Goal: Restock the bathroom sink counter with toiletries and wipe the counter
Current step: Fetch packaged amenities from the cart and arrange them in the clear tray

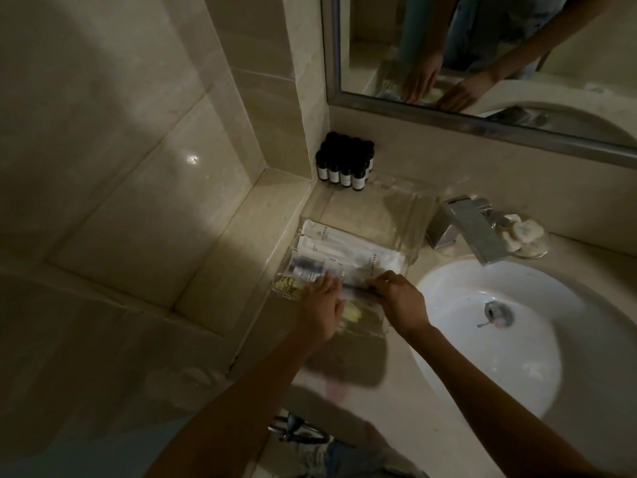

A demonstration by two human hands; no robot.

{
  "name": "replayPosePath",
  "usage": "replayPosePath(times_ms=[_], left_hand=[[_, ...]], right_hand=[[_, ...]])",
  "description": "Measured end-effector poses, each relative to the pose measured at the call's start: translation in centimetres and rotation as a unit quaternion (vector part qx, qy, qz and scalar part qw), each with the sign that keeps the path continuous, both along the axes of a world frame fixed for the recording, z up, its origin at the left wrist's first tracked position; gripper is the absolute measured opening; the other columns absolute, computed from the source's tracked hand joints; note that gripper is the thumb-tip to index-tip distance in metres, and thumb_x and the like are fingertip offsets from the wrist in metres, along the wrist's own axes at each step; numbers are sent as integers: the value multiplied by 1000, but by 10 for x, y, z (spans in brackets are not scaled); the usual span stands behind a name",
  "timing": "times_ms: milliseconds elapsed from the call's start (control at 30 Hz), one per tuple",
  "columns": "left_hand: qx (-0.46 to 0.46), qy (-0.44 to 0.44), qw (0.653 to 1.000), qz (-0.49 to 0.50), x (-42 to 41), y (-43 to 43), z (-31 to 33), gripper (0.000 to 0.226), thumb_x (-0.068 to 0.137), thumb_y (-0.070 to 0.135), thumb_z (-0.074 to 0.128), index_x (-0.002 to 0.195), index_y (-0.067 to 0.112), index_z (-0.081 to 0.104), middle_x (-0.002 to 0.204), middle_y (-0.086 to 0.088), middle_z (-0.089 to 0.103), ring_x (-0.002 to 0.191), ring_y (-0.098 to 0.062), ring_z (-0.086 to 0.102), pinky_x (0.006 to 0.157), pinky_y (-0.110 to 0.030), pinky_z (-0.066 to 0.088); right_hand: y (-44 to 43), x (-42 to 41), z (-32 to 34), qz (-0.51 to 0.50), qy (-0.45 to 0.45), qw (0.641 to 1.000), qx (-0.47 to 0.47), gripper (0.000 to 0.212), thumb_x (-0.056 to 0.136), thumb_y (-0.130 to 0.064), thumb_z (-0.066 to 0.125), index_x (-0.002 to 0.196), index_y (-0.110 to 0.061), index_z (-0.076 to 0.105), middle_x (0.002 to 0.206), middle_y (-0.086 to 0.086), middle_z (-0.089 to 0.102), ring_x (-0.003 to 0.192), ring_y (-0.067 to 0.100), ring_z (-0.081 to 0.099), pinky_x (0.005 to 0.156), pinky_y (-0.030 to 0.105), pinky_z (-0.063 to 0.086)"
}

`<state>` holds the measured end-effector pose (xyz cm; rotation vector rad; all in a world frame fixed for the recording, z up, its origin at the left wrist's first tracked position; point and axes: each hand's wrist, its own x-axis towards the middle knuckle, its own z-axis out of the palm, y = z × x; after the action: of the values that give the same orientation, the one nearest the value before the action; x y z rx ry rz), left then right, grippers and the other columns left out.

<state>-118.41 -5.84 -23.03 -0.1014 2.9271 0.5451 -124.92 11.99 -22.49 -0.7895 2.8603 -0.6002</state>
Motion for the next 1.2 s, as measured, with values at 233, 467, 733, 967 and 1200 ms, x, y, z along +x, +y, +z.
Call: replayPosePath(times_ms=[233,467,733,967,1200], left_hand=[[-32,-52,998,-1,-2,3,6,57,102,33,34,153,15,16,161,-7,5,149,-22,5,118,-38,6],[49,-9,998,27,9,-7,20,56,96,27,51,148,16,32,155,-6,29,145,-22,23,118,-29,14],[171,53,974,142,43,-16,49,35,94,23,58,128,19,59,126,0,62,116,-15,57,89,-12,34],[334,85,915,212,78,-4,92,23,92,20,62,115,17,66,115,-1,68,102,-10,62,84,-18,46],[264,113,944,165,136,-17,131,16,89,21,65,103,26,69,98,13,69,91,-4,64,77,-17,48]], right_hand=[[-3,-2,3,-2,-17,1000,24,27,87,-20,67,114,-26,68,106,5,63,93,27,62,66,35,54],[-3,0,19,-47,-55,996,-43,30,92,-15,56,119,-26,65,119,1,62,104,22,59,80,32,50],[-6,28,48,-86,-120,968,-204,22,91,-17,63,112,-21,68,106,-3,69,86,5,61,76,14,47],[0,74,85,-158,-177,883,-404,12,88,-17,66,99,-17,72,99,-5,72,87,6,68,81,21,53],[6,119,121,-166,-194,849,-462,13,88,-11,65,97,-18,72,94,-2,73,82,11,67,76,22,54]])
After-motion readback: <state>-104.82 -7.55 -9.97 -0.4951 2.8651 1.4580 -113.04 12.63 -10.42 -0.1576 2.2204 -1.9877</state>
